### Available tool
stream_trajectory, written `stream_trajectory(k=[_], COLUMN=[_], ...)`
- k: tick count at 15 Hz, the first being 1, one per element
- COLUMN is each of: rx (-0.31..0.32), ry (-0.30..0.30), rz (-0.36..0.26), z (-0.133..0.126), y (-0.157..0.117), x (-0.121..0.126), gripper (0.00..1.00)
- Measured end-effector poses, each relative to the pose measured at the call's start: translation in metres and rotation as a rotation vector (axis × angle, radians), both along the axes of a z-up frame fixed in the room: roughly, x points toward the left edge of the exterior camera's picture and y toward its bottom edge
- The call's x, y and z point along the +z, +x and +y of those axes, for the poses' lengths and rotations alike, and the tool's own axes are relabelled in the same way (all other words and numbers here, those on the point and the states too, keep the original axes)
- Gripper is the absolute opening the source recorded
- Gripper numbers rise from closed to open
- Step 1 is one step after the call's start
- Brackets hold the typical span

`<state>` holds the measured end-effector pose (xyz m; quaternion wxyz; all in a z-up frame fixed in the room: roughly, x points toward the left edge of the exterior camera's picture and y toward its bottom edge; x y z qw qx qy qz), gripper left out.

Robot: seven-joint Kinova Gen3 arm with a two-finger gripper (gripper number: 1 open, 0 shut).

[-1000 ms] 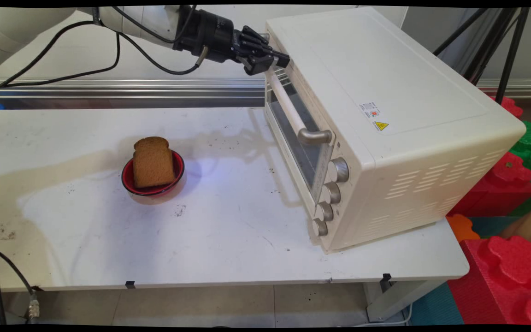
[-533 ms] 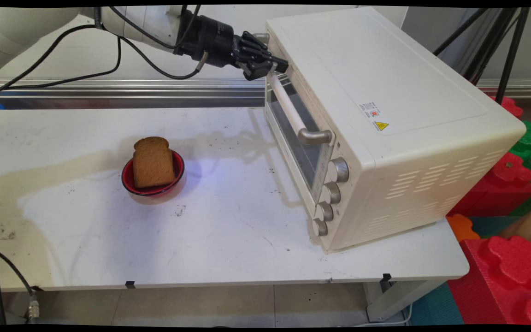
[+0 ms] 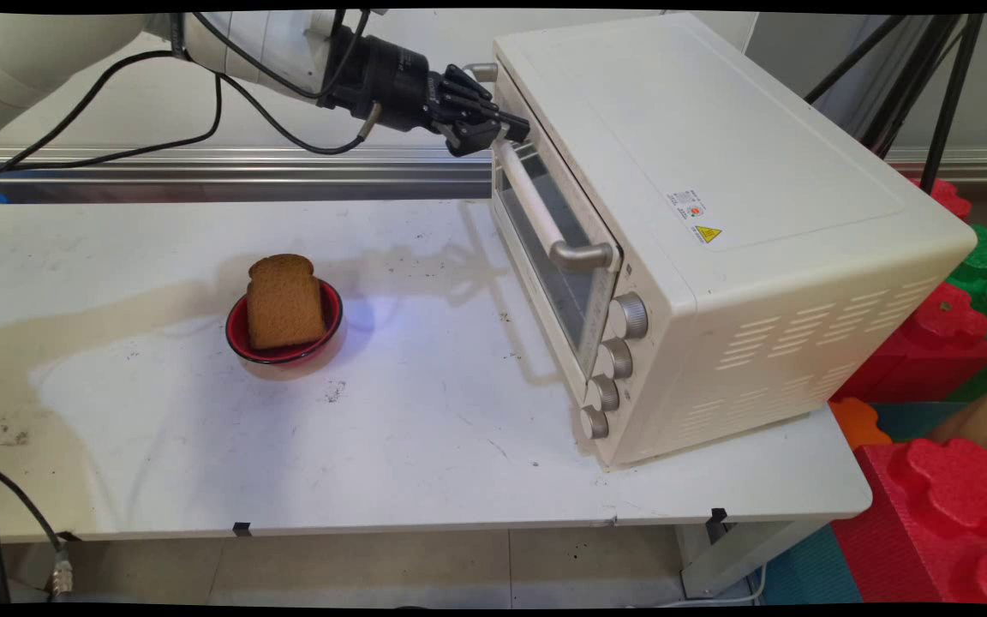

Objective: Open the oven

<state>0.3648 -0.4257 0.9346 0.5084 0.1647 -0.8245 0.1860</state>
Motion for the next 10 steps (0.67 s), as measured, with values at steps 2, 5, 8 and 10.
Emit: stream_trajectory(k=[2, 5, 8, 10], rx=[-0.002, -0.008, -0.012, -0.016], ry=[0.0, 0.0, 0.001, 0.003], rz=[-0.003, -0.008, -0.014, -0.016], z=[0.001, 0.003, 0.006, 0.007], y=[0.002, 0.006, 0.009, 0.012], x=[-0.001, -0.003, -0.005, -0.006], gripper=[0.0, 0.0, 0.0, 0.0])
